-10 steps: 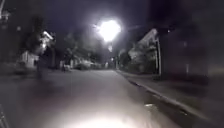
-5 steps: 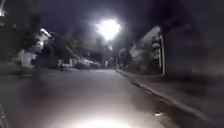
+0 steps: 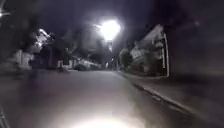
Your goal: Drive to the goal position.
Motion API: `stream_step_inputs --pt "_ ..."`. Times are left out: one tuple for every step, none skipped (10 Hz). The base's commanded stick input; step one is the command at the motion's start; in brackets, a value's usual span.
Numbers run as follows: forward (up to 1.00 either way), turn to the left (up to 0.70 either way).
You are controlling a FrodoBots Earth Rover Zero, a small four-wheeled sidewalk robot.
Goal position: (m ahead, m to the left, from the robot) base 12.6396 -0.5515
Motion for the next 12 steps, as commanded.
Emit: stream_step_inputs --pt "0.7 0.0" --pt "0.7 0.0" --pt "0.7 -0.15" --pt "0.7 -0.33" --pt "0.7 -0.23" --pt "0.7 -0.09" --pt "0.7 0.0" --pt "0.7 0.0" --pt "0.7 -0.02" --pt "0.7 -0.01" --pt "0.7 0.0" --pt "0.7 -0.02"
